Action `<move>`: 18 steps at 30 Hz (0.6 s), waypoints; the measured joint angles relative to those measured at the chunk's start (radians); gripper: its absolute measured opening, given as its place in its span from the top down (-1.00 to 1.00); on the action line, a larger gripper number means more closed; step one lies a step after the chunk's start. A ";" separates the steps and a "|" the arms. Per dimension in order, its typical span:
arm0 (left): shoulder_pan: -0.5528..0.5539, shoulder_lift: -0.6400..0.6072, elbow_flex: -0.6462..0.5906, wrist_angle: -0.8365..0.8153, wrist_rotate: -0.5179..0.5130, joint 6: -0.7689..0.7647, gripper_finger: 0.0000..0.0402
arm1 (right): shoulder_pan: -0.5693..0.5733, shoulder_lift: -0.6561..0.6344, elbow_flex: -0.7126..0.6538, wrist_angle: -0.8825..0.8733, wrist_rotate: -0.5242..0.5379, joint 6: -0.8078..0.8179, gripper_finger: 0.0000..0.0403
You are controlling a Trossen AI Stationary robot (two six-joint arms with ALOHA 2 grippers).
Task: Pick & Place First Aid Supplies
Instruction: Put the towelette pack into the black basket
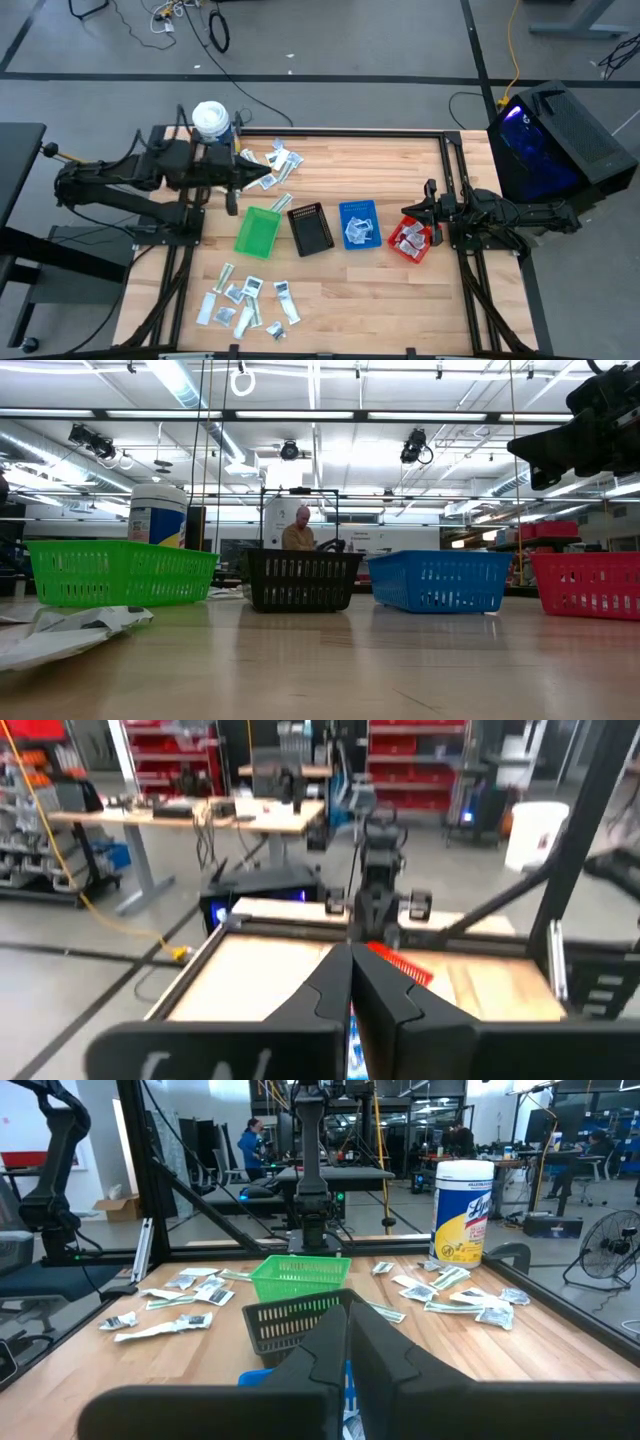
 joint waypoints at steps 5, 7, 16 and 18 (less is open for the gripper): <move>0.068 0.022 0.000 -0.058 0.072 -0.008 0.94 | 0.000 0.000 0.000 0.000 0.000 0.000 0.89; 0.103 0.023 0.000 -0.078 0.111 -0.012 0.95 | 0.000 0.000 0.000 0.000 0.000 0.000 0.89; 0.265 0.056 0.000 -0.092 0.168 -0.011 0.91 | 0.000 0.000 0.000 0.000 0.000 0.000 0.89; 0.303 0.068 0.000 -0.096 0.169 -0.011 0.90 | 0.000 0.000 0.000 0.000 0.000 0.000 0.89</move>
